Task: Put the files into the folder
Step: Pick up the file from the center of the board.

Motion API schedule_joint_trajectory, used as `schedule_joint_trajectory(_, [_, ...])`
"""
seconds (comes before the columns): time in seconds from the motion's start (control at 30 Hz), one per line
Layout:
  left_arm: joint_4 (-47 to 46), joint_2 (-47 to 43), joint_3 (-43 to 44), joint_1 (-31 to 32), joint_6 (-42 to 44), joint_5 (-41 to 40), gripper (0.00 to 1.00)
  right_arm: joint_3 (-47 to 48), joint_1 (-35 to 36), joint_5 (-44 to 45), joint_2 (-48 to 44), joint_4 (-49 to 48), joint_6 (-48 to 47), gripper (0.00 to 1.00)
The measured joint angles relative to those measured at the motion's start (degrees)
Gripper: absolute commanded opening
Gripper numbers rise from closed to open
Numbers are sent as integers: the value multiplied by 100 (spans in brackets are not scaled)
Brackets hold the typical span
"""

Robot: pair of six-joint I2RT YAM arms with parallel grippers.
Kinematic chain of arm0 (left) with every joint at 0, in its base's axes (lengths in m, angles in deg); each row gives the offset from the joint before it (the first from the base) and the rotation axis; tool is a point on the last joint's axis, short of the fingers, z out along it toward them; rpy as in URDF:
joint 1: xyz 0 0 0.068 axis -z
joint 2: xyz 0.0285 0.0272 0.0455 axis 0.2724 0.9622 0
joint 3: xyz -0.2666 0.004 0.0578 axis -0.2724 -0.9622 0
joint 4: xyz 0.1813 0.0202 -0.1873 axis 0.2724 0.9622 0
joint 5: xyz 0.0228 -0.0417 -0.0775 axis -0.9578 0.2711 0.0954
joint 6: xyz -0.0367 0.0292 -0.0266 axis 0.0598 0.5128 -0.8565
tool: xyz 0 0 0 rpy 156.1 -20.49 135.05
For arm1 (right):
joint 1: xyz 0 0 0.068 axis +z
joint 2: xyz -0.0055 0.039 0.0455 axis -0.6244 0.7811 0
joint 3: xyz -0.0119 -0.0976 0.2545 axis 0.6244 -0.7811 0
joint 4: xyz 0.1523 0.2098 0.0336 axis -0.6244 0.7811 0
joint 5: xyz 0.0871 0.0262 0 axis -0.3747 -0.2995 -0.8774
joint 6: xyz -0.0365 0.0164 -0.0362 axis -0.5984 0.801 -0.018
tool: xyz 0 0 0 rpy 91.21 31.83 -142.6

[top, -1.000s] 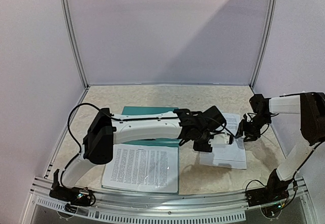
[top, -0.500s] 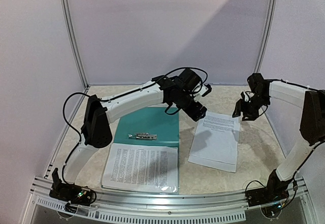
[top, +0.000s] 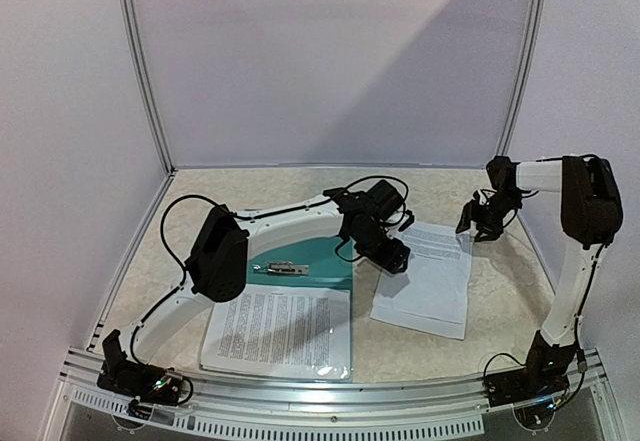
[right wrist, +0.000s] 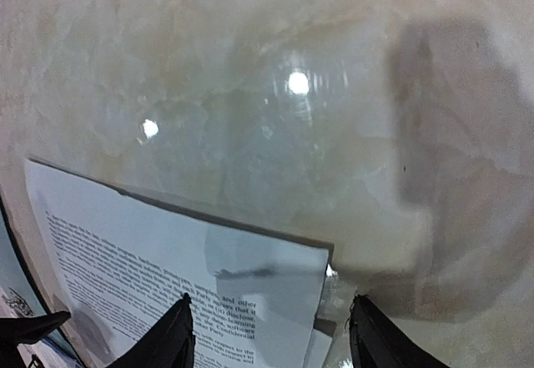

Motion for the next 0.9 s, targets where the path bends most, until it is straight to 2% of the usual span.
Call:
schedule_joint_trajectory(0.27, [-59,35,37,0,-175,37,75,-131,-376,-761,63,-544,66,63])
schedule_joint_trajectory(0.63, [-96,92,118,0,-208,103,74,-334,-457,-2000,240,-1287,146,61])
schedule_joint_trajectory(0.77, [-101,111,142,0,-208,107,74,-527,-457,-2476,240,-1478,175,56])
schedule_joint_trajectory(0.9, [-120,122,160,0,-208,120,74,-699,-426,-2859,240,-1545,170,47])
